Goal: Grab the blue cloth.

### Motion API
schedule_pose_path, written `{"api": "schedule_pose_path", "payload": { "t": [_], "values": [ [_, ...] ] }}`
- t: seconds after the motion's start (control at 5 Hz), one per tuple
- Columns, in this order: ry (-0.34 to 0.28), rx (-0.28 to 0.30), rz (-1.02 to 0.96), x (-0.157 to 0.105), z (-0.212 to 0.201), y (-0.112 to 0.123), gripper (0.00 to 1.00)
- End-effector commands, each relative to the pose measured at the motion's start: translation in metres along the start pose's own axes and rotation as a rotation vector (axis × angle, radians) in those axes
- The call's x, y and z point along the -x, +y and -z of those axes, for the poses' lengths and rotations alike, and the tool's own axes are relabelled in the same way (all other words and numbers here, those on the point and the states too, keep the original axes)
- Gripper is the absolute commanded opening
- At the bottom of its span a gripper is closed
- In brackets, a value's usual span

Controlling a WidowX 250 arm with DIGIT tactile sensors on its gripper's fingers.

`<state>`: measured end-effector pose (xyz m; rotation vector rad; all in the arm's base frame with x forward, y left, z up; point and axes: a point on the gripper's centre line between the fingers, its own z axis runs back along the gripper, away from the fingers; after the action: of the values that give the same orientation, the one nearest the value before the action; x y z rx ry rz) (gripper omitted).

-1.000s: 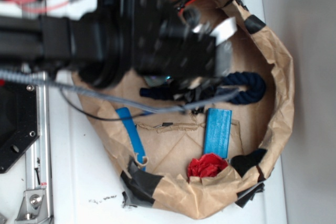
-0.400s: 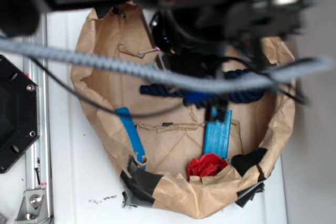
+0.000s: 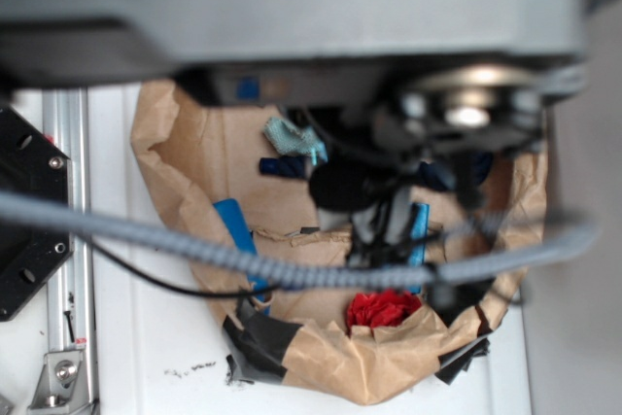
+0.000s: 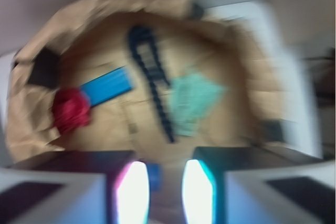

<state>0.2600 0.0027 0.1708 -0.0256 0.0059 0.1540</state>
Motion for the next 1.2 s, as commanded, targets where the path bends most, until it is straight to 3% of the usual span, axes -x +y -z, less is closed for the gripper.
{"api": "schedule_pose_path", "payload": {
  "t": [0.0, 0.2, 0.6, 0.8, 1.0],
  "values": [
    [-0.153, -0.166, 0.103, -0.017, 0.06, 0.046, 1.0],
    [-0.108, -0.206, 0.118, -0.021, 0.086, 0.057, 1.0],
    [-0.094, -0.231, 0.192, -0.038, 0.13, 0.045, 1.0],
    [-0.06, -0.249, 0.189, -0.042, 0.143, 0.049, 0.2],
    [-0.061, -0.188, 0.139, -0.041, 0.146, 0.056, 0.0]
  ]
}}
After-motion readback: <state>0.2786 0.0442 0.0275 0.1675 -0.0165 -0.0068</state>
